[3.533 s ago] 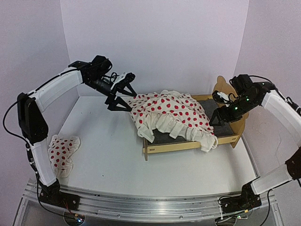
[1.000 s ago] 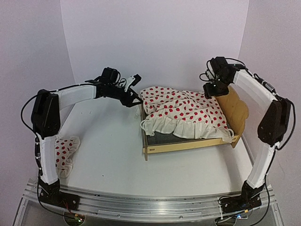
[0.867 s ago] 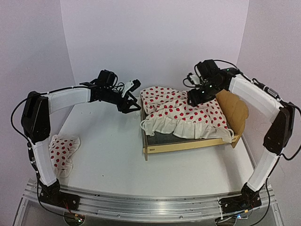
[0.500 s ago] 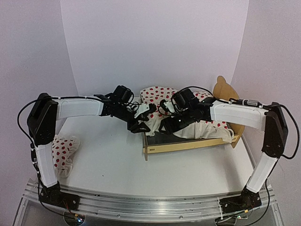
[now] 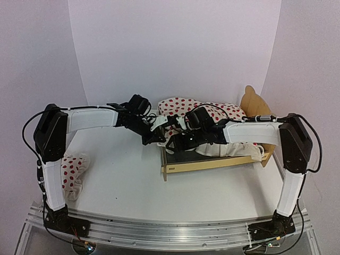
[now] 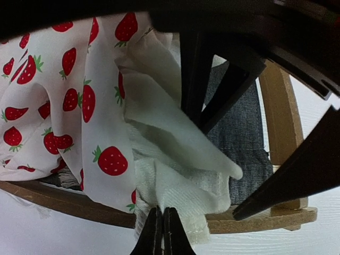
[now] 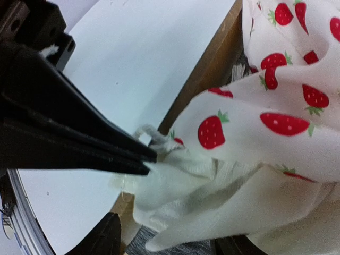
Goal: Set up the pet bed
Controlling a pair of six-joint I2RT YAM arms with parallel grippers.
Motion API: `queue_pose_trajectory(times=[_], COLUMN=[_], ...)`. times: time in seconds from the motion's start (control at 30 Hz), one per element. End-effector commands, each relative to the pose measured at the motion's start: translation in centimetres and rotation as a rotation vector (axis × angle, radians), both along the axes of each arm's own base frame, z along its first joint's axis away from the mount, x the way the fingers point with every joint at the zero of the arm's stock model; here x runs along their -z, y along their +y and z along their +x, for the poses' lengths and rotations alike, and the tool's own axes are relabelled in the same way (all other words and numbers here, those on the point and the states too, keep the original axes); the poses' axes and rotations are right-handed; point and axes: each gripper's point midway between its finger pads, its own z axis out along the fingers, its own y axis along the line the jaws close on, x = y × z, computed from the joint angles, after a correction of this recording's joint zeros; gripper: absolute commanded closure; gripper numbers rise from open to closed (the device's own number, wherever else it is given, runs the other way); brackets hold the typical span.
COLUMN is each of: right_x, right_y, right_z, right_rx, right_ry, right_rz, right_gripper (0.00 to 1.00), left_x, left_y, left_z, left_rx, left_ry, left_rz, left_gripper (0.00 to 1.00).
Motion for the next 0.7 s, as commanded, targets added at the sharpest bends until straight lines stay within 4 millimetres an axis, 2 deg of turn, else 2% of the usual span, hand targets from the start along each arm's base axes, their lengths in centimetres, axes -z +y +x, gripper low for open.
queue_pose_trajectory(times=[0.0, 0.03, 0.13, 0.2, 0.23, 0.33, 0.47, 0.6, 0.67], right_x=[-0.9, -1.2, -1.8, -2.2, -2.4, -4.0, -7.1, -10.3, -11.4], right_y=[2.2, 2.2, 1.4, 0.7, 0.4, -0.7, -2.0, -3.0, -3.7], right_z=[0.2, 0.6, 1.6, 1.7, 1.5, 0.7, -0.2, -1.2, -1.0], right_rx=[-0.007, 0.005, 0.073, 0.09, 0.09, 0.087, 0.077, 0.06, 0.085], right_ry=[-0.022, -0.033, -0.077, -0.099, -0.106, -0.13, -0.178, -0.222, -0.25], right_rz=[0.08, 0.091, 0.079, 0.065, 0.062, 0.055, 0.054, 0.064, 0.058], right_gripper=[0.47, 0.54, 0.82, 0.96, 1.0, 1.0, 1.0, 1.0, 1.0], left_x=[-8.9, -9.7, -10.8, -11.5, -11.9, -13.4, -15.3, -15.7, -15.7], left_y=[-2.0, -2.0, -2.0, -1.7, -1.6, -1.3, -1.3, -1.3, -1.3], left_z=[-1.6, -2.0, -2.7, -2.7, -2.5, -2.2, -3.1, -3.7, -3.7], left_rx=[0.078, 0.092, 0.104, 0.088, 0.079, 0.065, 0.096, 0.107, 0.101], left_ry=[0.009, 0.021, 0.046, 0.07, 0.085, 0.103, 0.103, 0.13, 0.144], left_rz=[-0.181, -0.201, -0.23, -0.248, -0.259, -0.289, -0.328, -0.347, -0.353], left_gripper=[1.0, 1.0, 1.0, 1.0, 1.0, 1.0, 1.0, 1.0, 1.0])
